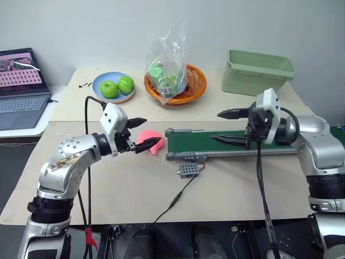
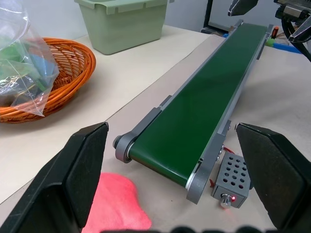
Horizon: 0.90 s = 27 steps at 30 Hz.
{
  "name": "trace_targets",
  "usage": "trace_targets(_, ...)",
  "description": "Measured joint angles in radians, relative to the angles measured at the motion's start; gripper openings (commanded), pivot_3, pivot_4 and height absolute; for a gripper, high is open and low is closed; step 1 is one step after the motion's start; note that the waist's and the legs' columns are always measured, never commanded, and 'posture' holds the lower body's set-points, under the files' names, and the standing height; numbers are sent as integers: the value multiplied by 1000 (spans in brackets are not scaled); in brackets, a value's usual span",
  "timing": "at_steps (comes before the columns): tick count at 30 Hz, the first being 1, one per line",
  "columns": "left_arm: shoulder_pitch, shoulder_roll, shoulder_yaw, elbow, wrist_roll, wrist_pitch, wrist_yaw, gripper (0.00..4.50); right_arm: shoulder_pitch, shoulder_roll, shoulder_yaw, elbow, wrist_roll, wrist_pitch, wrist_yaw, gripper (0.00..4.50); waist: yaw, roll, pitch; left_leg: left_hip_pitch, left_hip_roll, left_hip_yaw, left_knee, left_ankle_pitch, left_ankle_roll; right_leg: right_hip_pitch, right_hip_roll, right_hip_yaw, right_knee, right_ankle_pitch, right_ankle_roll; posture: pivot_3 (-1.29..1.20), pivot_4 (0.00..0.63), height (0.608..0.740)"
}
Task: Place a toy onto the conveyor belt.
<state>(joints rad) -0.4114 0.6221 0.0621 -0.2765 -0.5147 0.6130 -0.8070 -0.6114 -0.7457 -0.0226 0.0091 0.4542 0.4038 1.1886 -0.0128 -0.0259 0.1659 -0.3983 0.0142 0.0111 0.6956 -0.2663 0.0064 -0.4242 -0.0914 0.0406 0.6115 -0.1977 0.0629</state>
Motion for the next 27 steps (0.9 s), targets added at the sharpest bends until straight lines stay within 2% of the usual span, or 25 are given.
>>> trace_targets(6, 13, 2, 45, 26, -21, 36, 29, 4472, 0, 0, 1, 1, -3, -2, 0, 4500, -2, 0, 0, 0, 0, 0, 0, 0, 0, 0, 0, 0, 0, 0, 0, 0, 150, 740)
trace_targets(9, 14, -17, 117, 42, -100, 165, 89, 4472, -1, 1, 2, 3, -7, -5, 2, 4500, -2, 0, 0, 0, 0, 0, 0, 0, 0, 0, 0, 0, 0, 0, 0, 0, 150, 740)
trace_targets(14, 9, -120, 317, 144, -284, 410, 284, 4472, -8, 9, 11, 16, -11, -11, 8, 4500, -2, 0, 0, 0, 0, -2, 0, 0, 0, 0, 0, 0, 1, 0, 0, 0, 150, 740)
trace_targets(21, -81, -227, 629, 408, -474, 623, 618, 4472, -35, 19, 17, 41, -22, -27, 10, 4500, -1, 0, 0, 1, -1, -6, 0, 0, 0, 1, 0, 0, 1, 0, 0, 0, 150, 740)
trace_targets(27, -110, -273, 684, 502, -503, 672, 750, 4472, -36, 19, 17, 43, -30, -28, 11, 4500, 3, 0, 0, 0, -2, -6, 0, 1, -2, 0, -1, -2, 1, 0, 0, 0, 150, 740)
